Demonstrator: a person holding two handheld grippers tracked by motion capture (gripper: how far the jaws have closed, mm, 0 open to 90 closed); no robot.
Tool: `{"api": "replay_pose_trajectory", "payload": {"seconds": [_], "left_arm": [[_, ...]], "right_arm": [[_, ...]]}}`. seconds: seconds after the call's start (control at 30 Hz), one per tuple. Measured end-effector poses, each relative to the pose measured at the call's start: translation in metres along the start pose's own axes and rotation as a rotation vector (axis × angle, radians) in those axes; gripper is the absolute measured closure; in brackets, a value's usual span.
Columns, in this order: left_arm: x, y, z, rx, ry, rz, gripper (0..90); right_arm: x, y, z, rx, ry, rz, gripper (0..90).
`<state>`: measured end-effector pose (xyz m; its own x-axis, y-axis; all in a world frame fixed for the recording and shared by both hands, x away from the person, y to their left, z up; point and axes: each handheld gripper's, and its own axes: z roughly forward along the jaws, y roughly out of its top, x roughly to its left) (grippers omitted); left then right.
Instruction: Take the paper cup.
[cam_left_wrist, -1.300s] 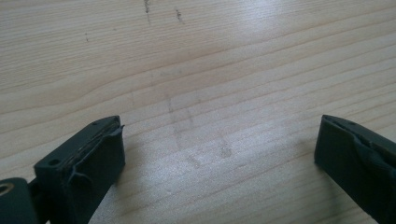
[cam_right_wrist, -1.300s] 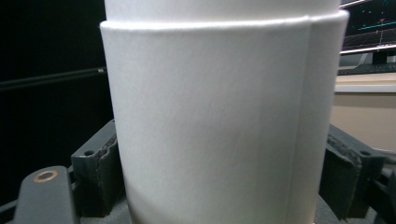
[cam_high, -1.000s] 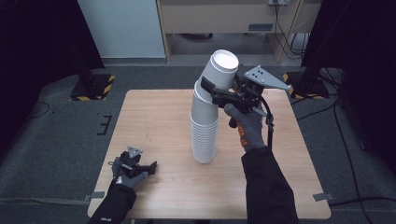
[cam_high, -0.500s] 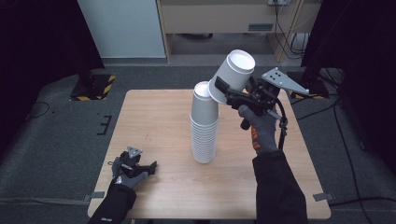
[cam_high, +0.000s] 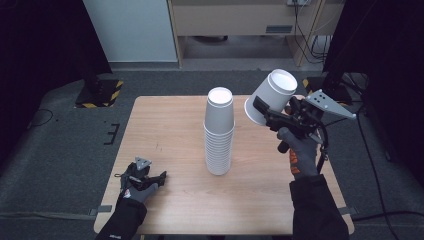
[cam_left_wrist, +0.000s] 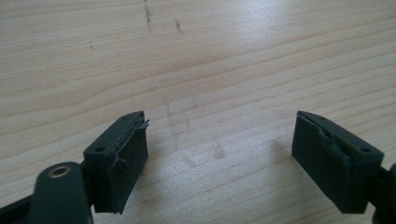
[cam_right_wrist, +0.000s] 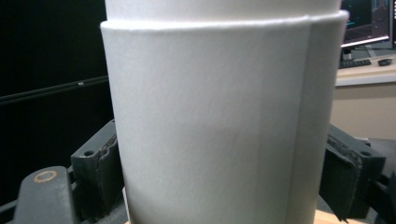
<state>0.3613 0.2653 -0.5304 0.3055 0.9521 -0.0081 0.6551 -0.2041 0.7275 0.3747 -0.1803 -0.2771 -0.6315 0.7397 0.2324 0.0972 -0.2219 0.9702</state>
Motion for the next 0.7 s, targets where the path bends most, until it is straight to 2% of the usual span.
{"api": "replay_pose_trajectory", "payload": {"seconds": [0.33, 0.43, 0.67, 0.7], "left_arm": [[-0.009, 0.006, -0.008, -0.058, -0.028, 0.032, 25.8], [-0.015, 0.009, -0.011, -0.087, -0.059, 0.038, 30.0], [-0.026, 0.014, -0.017, -0.134, -0.096, 0.072, 31.2], [-0.031, 0.015, -0.019, -0.151, -0.116, 0.074, 31.2]], "right_arm": [[-0.015, -0.014, -0.023, 0.02, -0.033, 0.026, 15.9], [-0.022, -0.022, -0.031, 0.032, -0.042, 0.046, 15.9], [-0.032, -0.038, -0.042, 0.052, -0.052, 0.079, 15.9], [-0.035, -0.044, -0.045, 0.057, -0.057, 0.094, 15.9]]}}
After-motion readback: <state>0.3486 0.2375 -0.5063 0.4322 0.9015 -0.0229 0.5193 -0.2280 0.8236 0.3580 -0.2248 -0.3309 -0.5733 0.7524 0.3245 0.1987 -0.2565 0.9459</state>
